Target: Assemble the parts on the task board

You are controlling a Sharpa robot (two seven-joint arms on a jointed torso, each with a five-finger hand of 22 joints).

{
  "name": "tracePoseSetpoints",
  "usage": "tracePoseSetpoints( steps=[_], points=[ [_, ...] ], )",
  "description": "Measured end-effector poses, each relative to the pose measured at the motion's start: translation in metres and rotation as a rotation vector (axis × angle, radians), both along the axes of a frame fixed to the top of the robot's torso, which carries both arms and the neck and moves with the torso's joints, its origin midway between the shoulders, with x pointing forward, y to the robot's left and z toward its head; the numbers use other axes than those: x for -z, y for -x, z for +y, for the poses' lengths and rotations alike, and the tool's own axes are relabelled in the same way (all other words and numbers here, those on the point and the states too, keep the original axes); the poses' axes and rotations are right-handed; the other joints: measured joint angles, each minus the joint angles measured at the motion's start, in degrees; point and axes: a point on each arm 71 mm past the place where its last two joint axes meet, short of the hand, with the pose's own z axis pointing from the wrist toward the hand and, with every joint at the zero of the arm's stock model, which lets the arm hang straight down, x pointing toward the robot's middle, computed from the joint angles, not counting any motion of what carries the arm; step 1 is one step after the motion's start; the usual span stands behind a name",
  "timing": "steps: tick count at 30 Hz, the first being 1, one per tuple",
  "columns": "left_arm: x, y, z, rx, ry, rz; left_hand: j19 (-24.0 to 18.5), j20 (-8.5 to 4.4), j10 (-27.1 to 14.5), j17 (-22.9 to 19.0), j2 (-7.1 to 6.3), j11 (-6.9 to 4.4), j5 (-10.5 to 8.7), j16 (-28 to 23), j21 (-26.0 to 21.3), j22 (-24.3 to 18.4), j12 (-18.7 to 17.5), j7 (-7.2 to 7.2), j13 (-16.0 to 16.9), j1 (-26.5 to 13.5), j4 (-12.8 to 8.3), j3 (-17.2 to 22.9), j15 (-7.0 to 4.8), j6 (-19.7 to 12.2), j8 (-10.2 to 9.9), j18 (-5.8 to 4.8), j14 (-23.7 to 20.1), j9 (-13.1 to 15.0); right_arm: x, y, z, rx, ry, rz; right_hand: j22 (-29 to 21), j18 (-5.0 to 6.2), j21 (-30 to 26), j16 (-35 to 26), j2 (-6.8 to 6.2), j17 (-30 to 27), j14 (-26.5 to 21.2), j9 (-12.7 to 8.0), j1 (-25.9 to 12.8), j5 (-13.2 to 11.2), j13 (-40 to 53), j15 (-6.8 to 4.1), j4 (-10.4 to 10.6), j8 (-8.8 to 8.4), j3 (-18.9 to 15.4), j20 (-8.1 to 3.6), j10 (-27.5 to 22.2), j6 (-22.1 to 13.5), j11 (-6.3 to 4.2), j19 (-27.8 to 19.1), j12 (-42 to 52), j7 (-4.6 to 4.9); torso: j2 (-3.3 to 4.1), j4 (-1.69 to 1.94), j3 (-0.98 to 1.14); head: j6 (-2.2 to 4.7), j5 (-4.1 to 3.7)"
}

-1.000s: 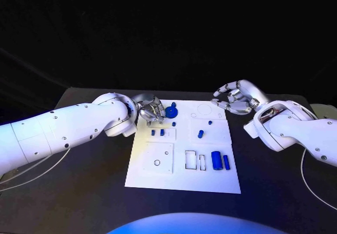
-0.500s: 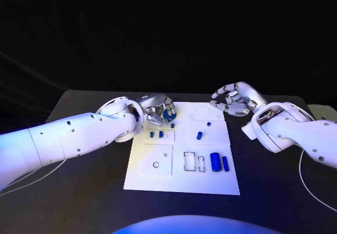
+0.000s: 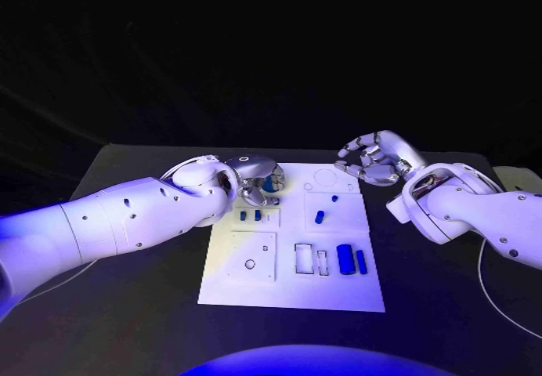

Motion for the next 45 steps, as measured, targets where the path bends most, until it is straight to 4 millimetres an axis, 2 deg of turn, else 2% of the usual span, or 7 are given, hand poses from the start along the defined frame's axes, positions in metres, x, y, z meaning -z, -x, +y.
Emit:
tracePoseSetpoints(
  steps=[9,20,21,22,24,35,45],
  points=[
    [0.004,-0.002,-0.005,0.016,-0.055,0.006,0.6,-0.01,1.5,0.7,0.0,0.07,0.0,1.0,1.9,2.4,-0.6,-0.08,-1.0,0.0,-0.6,0.6,-0.07,1.5,-0.2,-0.01,0.7,-0.5,0.0,0.0,0.001,-0.002,-0.001,0.0,0.0,0.0,0.0,0.0,0.0,0.0,0.0,0.0,0.0,0.0,0.0,0.0,0.0,0.0,0.0,0.0,0.0,0.0,0.0,0.0,0.0,0.0,-0.02,0.0,0.03,-0.03,-0.1],
    [0.007,-0.003,-0.01,0.024,-0.086,0.02,3.1,-0.4,5.1,3.5,0.62,-0.87,0.0,3.6,6.2,7.8,-0.8,-0.1,-1.6,0.6,-1.6,2.0,-0.67,3.8,-0.6,0.0,3.1,-1.2,0.0,0.0,0.002,-0.004,-0.002,0.0,0.0,0.0,0.0,-0.2,0.0,0.0,0.0,0.0,0.0,0.0,0.0,0.0,0.2,0.22,0.2,0.0,-0.4,0.0,0.0,0.0,-0.4,0.0,-0.04,0.05,0.04,-0.22,-0.29],
    [0.008,-0.003,-0.011,0.024,-0.089,0.021,3.5,-0.42,5.3,3.9,0.85,-1.05,0.0,4.0,6.7,8.5,-0.8,-0.02,-1.6,0.8,-1.8,2.1,-0.8,4.1,-0.7,-0.06,3.3,-1.2,0.0,0.0,0.002,-0.004,-0.002,0.0,0.0,0.0,0.0,-0.2,0.0,0.0,0.0,0.0,0.0,0.0,0.0,0.0,0.2,0.22,0.2,0.0,-0.4,0.0,0.0,0.0,-0.4,0.0,-0.03,0.05,0.04,-0.25,-0.3],
    [0.008,-0.003,-0.011,0.025,-0.091,0.023,3.5,-0.42,5.3,4.1,0.85,-1.05,0.0,4.0,6.9,8.8,-0.8,-0.01,-1.6,0.8,-1.8,2.1,-0.8,4.1,-0.8,-0.57,3.3,-1.3,0.0,0.0,0.002,-0.004,-0.002,0.0,0.0,0.0,0.0,-0.2,0.0,0.0,0.0,0.0,0.0,0.0,0.0,0.0,0.2,0.22,0.2,0.0,-0.4,0.0,0.0,0.0,-0.4,0.0,-0.03,0.05,0.04,-0.26,-0.3],
    [0.009,-0.003,-0.012,0.026,-0.096,0.026,3.5,-0.43,5.6,4.3,0.85,-1.0,0.0,4.0,7.2,9.2,-0.8,-0.01,-1.7,0.8,-1.8,2.1,-0.8,4.1,-0.9,-0.94,3.6,-1.3,0.0,0.0,0.002,-0.005,-0.002,0.0,0.0,0.0,0.0,-0.2,0.0,0.0,0.0,0.0,0.0,0.0,0.0,0.0,0.2,0.22,0.2,0.0,-0.4,0.0,0.0,0.0,-0.4,0.0,-0.03,0.05,0.04,-0.29,-0.3],
    [0.014,-0.006,-0.014,0.021,-0.115,0.041,4.4,-0.52,6.1,5.2,1.08,-1.06,-0.23,4.8,8.4,11.0,-1.0,-0.02,-1.9,0.6,-2.1,2.8,-1.02,4.1,-1.6,-0.93,4.3,-1.7,0.0,0.0,0.003,-0.006,-0.003,0.0,0.0,0.0,-0.3,-0.2,0.0,0.0,0.0,0.0,0.0,0.0,0.0,0.0,0.2,0.22,0.2,0.0,-0.4,0.0,0.0,0.0,-0.4,0.0,-0.03,0.05,0.03,-0.42,-0.51],
    [0.014,-0.007,-0.015,0.018,-0.122,0.046,4.9,-0.61,7.1,5.6,2.23,-1.38,-0.82,5.3,9.8,12.5,-1.3,-0.01,-2.2,1.0,-2.7,3.7,-1.2,5.1,-1.6,-0.92,4.9,-1.9,0.0,0.0,0.003,-0.007,-0.003,0.0,0.0,0.0,-0.3,-0.2,0.0,0.0,0.0,0.0,0.0,0.0,0.0,0.0,0.2,0.22,0.2,0.0,-0.4,0.0,0.0,0.0,-0.4,0.0,-0.04,0.08,0.05,-0.6,-0.61]
  ],
)
